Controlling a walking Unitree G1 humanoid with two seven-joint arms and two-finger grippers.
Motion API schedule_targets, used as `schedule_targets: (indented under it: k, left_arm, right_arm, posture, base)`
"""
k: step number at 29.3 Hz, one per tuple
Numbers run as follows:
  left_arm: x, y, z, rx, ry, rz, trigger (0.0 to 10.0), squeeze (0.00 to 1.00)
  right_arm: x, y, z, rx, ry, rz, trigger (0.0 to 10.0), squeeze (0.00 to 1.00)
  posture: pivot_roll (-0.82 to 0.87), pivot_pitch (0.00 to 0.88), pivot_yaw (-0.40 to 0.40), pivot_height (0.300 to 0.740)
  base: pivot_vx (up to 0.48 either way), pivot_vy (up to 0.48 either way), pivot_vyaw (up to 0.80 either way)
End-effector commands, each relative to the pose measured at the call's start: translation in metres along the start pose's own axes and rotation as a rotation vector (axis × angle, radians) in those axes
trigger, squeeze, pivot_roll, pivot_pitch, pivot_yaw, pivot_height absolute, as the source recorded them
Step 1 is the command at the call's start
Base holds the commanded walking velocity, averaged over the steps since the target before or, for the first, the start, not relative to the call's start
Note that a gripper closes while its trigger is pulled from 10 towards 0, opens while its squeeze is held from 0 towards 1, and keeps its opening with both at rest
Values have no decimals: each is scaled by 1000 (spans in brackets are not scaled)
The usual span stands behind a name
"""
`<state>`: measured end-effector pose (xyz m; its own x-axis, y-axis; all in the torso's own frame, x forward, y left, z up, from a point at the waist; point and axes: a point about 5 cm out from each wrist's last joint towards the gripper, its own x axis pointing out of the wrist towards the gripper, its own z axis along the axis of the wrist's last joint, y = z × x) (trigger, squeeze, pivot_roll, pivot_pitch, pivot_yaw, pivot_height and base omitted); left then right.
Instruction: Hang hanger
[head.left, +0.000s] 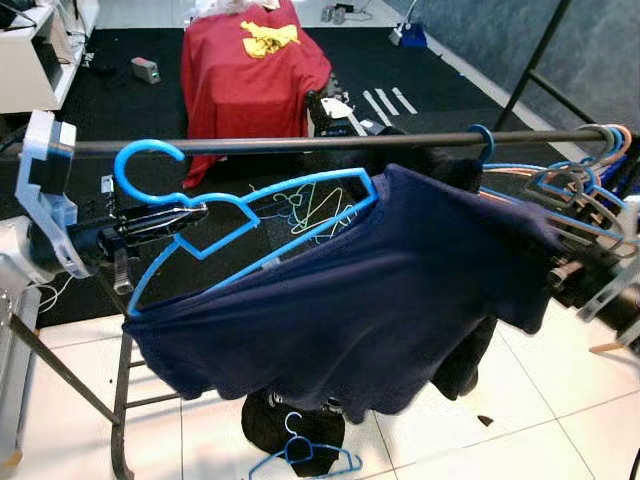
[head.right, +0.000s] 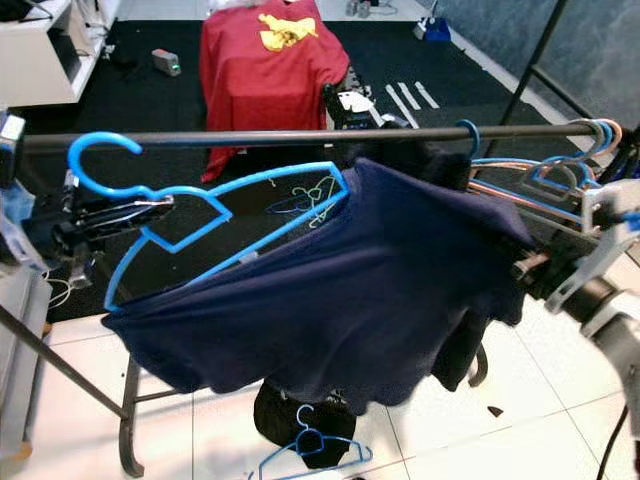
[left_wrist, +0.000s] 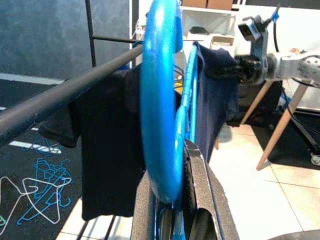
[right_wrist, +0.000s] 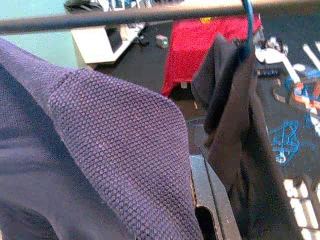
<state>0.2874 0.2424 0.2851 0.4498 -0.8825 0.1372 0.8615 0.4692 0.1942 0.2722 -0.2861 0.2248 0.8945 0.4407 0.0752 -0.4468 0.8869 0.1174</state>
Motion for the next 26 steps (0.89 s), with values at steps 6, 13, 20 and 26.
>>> schedule_targets:
  k: [6, 13, 20, 26]
  left_arm:
    - [0, 28, 15, 57, -154, 263, 10000, 0]
    - [5, 24, 16, 48, -184, 214, 10000, 0]
    - [16, 2, 14, 50, -134, 10, 10000, 0]
    - [18, -14, 5, 66, -25, -104, 10000, 0]
  right_arm:
    - [0, 5, -26, -5, 133, -26, 0, 0]
    - [4, 15, -34, -17, 170, 21, 0, 0]
    - [7, 25, -23, -11, 86, 95, 0, 0]
    - [6, 16, -3, -5, -41, 43, 0, 0]
  posture:
    - [48, 154, -71, 740]
    - [47, 154, -74, 740]
    - [46, 159, -76, 740]
    - [46, 163, -73, 740]
  base:
    - [0, 0, 0]
    - [0, 0, 0]
    - [0, 0, 0]
    - [0, 0, 0]
